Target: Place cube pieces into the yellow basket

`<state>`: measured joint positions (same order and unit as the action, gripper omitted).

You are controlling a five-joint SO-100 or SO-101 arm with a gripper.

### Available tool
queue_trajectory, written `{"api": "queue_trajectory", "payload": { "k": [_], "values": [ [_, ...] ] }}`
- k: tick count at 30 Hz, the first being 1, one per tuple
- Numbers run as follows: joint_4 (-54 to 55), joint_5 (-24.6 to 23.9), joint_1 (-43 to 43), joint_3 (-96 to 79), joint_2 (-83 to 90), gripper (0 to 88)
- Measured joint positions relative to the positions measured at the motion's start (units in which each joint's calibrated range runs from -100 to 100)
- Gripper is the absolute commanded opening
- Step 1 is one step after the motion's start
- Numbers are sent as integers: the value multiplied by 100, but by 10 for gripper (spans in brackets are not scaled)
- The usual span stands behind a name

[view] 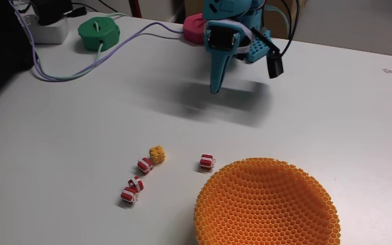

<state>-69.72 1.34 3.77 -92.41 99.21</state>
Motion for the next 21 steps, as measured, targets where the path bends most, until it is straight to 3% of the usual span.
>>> {"api": "queue_trajectory", "payload": {
  "k": [9, 12, 13, 15, 21],
  "values": [
    [0, -5, 445, 0, 0, 12],
    [11, -63, 300, 0, -39, 174],
    [78, -181, 203, 10, -187, 213],
    [355, -513, -87, 296, -954, 195],
    [1742, -2046, -957, 2108, -4309, 190]
  ]
}}
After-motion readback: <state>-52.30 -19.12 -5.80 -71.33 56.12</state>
